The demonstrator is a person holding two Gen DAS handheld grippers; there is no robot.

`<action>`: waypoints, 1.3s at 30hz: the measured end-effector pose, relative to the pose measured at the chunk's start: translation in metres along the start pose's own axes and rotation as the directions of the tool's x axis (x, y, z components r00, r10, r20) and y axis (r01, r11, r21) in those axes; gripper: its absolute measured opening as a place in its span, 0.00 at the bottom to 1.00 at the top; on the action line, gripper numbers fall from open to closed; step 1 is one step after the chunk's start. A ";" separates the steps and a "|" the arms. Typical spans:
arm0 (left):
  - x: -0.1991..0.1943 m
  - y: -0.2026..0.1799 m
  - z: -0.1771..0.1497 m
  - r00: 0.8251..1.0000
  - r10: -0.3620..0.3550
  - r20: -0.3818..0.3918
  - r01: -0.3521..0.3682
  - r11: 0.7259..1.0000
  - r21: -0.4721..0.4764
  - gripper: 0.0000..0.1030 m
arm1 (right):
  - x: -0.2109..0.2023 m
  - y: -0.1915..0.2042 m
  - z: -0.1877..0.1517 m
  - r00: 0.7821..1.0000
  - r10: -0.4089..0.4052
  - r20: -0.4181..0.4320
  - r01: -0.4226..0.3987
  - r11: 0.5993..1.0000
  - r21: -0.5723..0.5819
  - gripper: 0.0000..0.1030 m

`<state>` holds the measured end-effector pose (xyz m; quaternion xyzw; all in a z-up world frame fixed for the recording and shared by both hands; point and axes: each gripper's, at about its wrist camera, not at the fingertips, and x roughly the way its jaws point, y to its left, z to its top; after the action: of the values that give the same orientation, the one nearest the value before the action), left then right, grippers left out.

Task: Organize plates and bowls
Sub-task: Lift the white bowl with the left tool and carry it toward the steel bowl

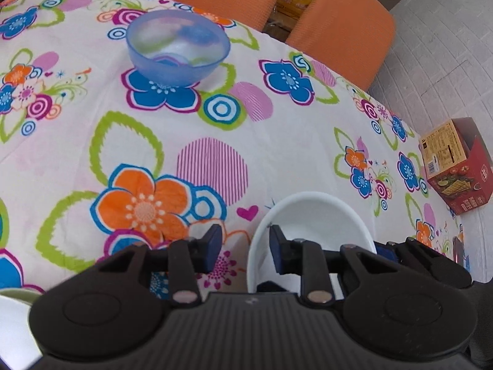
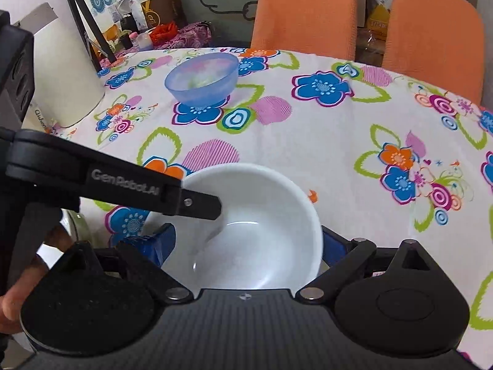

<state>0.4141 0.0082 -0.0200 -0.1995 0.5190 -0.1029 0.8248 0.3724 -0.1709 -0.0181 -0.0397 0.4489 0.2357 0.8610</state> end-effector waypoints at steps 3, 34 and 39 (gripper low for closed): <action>-0.003 0.000 -0.001 1.000 0.010 -0.010 -0.010 1.000 0.027 0.25 | -0.010 -0.007 -0.004 0.997 -0.077 0.015 0.078 0.996 -0.036 0.81; 0.017 -0.012 0.026 0.998 -0.034 -0.051 0.037 0.998 0.050 0.32 | 0.010 -0.008 0.010 0.999 -0.037 0.019 0.038 0.999 -0.014 0.78; 0.004 -0.003 0.019 0.997 -0.069 -0.039 0.072 0.996 0.057 0.34 | -0.007 -0.020 -0.008 0.997 -0.060 0.056 0.059 0.998 0.015 0.76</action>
<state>0.4327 0.0085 -0.0149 -0.1916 0.5238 -0.1508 0.8162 0.3713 -0.1932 -0.0204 -0.0407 0.4248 0.2078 0.8802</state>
